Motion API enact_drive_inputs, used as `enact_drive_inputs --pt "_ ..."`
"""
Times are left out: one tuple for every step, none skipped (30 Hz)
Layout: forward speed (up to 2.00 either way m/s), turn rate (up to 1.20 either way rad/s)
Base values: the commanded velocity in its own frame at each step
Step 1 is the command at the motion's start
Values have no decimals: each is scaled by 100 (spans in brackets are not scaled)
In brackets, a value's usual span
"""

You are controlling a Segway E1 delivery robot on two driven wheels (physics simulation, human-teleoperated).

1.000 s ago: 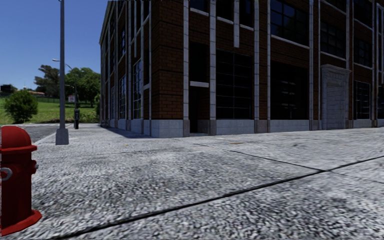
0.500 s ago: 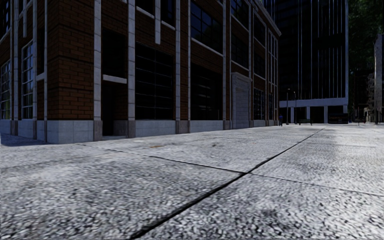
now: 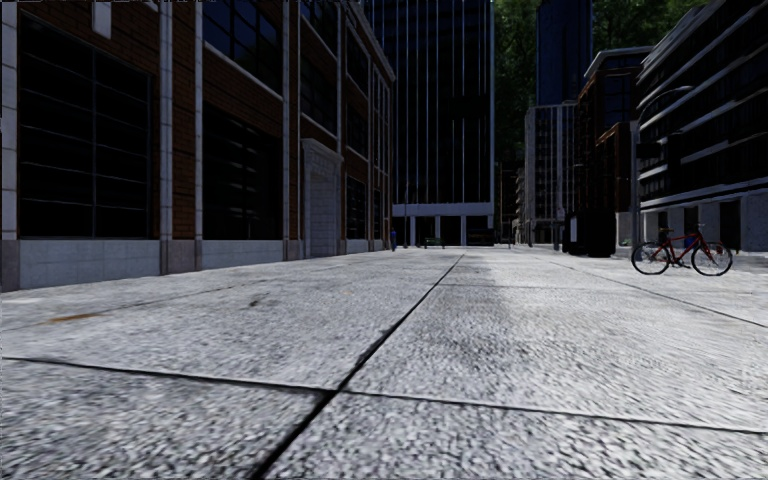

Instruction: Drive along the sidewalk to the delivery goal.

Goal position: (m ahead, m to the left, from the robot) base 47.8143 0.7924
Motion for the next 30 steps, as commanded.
enact_drive_inputs --pt "200 -89" --pt "200 -89" --pt "200 -89" --pt "200 -89" --pt "200 -89" --pt "200 -89" --pt "200 -89" --pt "200 -88" --pt "200 -87" --pt "200 -75" --pt "200 0" --pt "200 0" --pt "200 0" --pt "200 0" --pt "200 0" --pt "200 0" --pt "200 0" --pt "200 0" --pt "200 0" --pt "200 0" --pt "200 0" --pt "200 0" --pt "200 0" --pt "200 0" --pt "200 0" --pt "200 0" --pt "200 0" --pt "200 0" --pt "200 0" --pt "200 0"
